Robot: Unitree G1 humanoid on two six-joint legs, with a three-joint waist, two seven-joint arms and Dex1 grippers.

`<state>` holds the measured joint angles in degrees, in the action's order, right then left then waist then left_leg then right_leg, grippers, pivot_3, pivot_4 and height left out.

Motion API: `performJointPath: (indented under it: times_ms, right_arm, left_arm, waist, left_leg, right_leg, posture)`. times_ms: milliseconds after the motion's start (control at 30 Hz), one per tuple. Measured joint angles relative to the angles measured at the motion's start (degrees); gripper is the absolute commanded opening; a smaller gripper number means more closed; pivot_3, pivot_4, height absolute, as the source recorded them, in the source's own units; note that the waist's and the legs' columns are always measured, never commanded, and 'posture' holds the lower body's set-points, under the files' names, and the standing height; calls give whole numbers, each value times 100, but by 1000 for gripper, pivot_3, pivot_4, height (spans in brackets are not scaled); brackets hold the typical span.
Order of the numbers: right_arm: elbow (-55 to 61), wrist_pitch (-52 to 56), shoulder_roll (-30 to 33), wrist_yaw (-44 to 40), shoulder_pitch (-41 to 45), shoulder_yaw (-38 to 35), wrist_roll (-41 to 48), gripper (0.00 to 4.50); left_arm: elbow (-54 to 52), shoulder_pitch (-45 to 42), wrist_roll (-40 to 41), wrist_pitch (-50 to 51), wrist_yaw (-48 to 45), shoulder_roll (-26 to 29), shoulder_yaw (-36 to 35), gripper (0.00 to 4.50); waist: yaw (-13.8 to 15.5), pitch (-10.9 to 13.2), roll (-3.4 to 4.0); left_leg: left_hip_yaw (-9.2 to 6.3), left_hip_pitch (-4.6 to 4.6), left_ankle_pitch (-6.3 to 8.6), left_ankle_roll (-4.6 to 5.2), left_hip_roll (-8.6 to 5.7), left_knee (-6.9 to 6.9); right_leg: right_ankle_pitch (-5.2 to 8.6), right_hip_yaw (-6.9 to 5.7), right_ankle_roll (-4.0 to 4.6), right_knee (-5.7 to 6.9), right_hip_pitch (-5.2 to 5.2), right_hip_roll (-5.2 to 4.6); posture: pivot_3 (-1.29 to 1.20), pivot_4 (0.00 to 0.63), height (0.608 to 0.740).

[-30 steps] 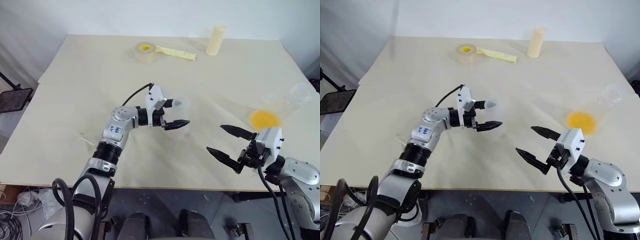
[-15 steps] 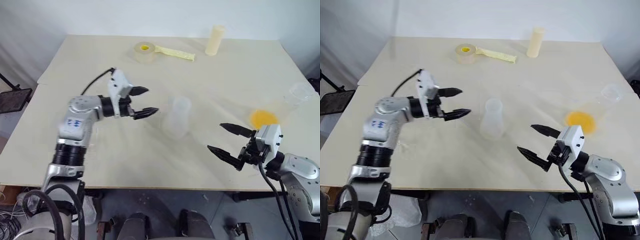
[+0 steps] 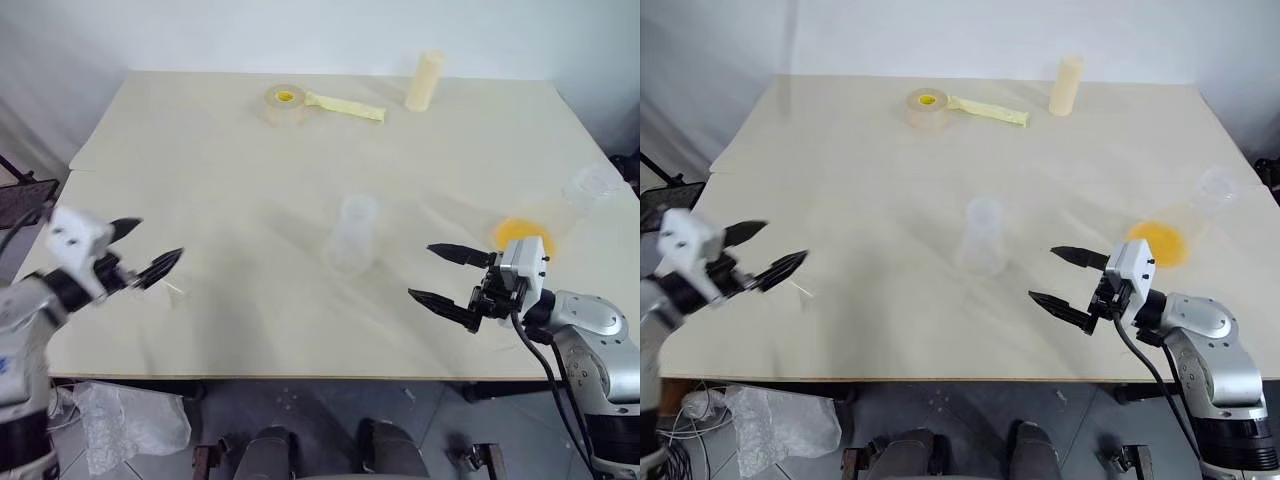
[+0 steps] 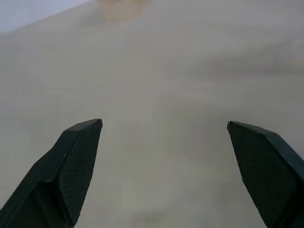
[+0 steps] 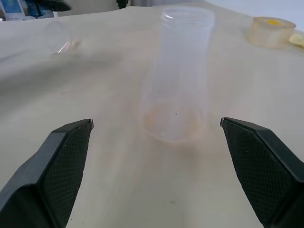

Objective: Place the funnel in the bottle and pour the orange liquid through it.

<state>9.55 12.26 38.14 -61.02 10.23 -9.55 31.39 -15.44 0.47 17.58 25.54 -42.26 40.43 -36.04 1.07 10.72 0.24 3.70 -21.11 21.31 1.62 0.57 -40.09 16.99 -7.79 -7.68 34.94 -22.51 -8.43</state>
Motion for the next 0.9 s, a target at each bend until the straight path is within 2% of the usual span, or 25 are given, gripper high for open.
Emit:
performJointPath:
  times_ms: [167,333,500,633,767,900]
  right_arm:
    - [-216,-74,-7,-170,272,165,-57,4500]
    - [-331,-103,-37,-196,337,239,-90,4500]
    - [-288,-106,-65,-140,259,236,-109,4500]
    - [-160,-105,-72,-13,70,225,-111,4500]
    - [-19,-105,-72,97,-161,195,-111,4500]
    - [52,-106,-72,203,-204,173,-111,4500]
  left_arm:
    - [-388,694,-123,12,149,58,-135,4485]
    - [-405,674,-280,-36,252,287,155,4485]
    - [67,330,-551,-294,240,603,796,4485]
    - [310,194,-757,-307,196,914,1191,3562]
    - [526,8,-903,-158,165,1212,1373,2211]
    - [639,-200,-906,-155,71,1274,1462,870]
  waist:
    - [119,-3,-3]
    - [104,-3,-3]
    - [51,-3,-3]
    - [23,-3,-3]
    - [23,-3,-3]
    - [39,-3,-3]
  left_leg:
    - [-2,-1,-1,1,-2,-16]
    - [6,0,-1,1,-1,-10]
    - [7,1,0,0,0,-6]
    - [15,0,1,-2,-1,1]
    - [21,1,1,-3,-1,1]
    - [19,0,1,-3,4,-1]
  right_leg:
    - [0,9,0,-2,11,-1]
    - [0,8,1,1,3,0]
    - [0,4,1,2,2,4]
    - [0,4,1,2,-7,5]
    - [0,5,1,1,-7,8]
    - [0,6,1,3,-7,7]
  posture:
    - [0,150,740]
    - [0,150,740]
    - [0,150,740]
    - [0,150,740]
    - [0,150,740]
    - [0,150,740]
